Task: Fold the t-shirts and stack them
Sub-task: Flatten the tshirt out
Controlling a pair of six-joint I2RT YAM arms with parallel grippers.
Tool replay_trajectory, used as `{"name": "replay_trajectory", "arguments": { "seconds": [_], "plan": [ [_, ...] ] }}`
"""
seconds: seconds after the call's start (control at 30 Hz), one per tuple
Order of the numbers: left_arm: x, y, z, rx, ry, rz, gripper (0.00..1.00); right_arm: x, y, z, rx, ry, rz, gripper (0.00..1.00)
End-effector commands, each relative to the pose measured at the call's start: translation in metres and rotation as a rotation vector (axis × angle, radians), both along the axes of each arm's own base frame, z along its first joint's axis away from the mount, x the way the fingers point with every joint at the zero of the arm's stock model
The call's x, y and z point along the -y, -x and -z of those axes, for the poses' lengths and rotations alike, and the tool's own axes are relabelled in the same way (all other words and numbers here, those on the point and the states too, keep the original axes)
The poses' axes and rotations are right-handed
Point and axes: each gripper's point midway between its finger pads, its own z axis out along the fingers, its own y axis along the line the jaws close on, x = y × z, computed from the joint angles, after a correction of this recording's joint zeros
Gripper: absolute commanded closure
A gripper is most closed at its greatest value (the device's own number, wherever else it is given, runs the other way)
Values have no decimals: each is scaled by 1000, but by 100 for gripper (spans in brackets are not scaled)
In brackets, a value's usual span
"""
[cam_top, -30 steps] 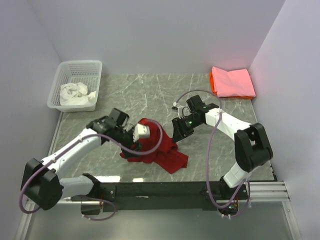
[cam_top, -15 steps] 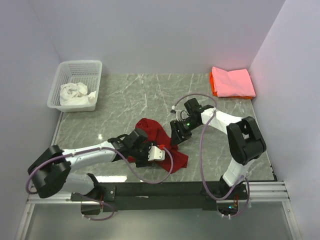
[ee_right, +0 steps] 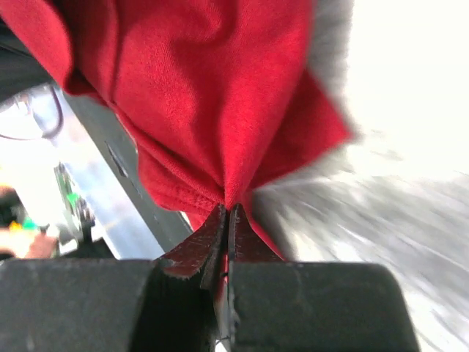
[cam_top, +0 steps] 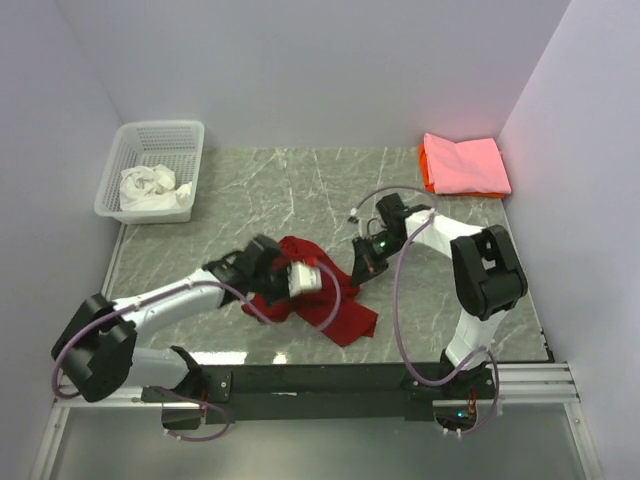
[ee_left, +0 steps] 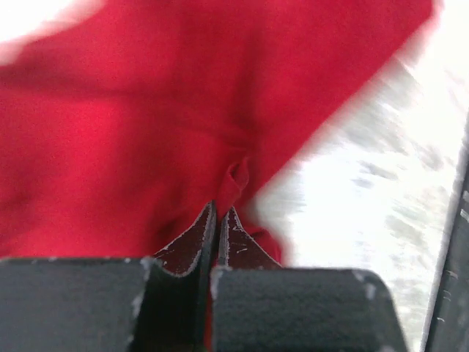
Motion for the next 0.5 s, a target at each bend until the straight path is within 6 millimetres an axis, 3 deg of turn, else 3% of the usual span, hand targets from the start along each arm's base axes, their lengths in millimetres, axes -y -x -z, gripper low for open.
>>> {"name": "replay_trajectory", "arguments": {
  "seconds": [0.0,0.07,0.1,0.13,0.23,0.27,0.3,0.33,0.37,0.4,0.43,0.47],
  "plan": [
    [9,-39,-88,-38,212,-125,100,29,-43,-55,166,-33,75,100],
    [-2,-60,-113,-83,283,-201,100,50,-58,-73,225,-9,119,100],
    [-1,-71,-139,-79,333,-229,100,56,-64,-95,287,-8,120,100],
    [-9,-83,-150,-80,360,-273,100,61,-65,-105,314,-3,123,100],
    [-22,-107,-196,-79,470,-359,100,68,-52,-148,428,1,86,100],
    [-27,-111,-206,-80,494,-384,100,66,-33,-167,470,-12,61,100],
    [-33,-117,-221,-89,530,-423,100,53,-13,-173,517,-8,-24,100],
    [-53,-129,-227,-83,550,-492,100,41,9,-177,548,-11,-93,100],
    [-64,-134,-232,-84,569,-536,100,33,34,-169,543,-9,-157,100],
    [-74,-138,-238,-99,597,-584,100,24,56,-182,613,-41,-180,100],
    [-96,-148,-240,-82,610,-653,100,0,90,-182,626,-101,-299,100],
    [-107,-154,-243,-63,621,-691,100,-10,99,-183,673,-150,-325,100]
  ]
}}
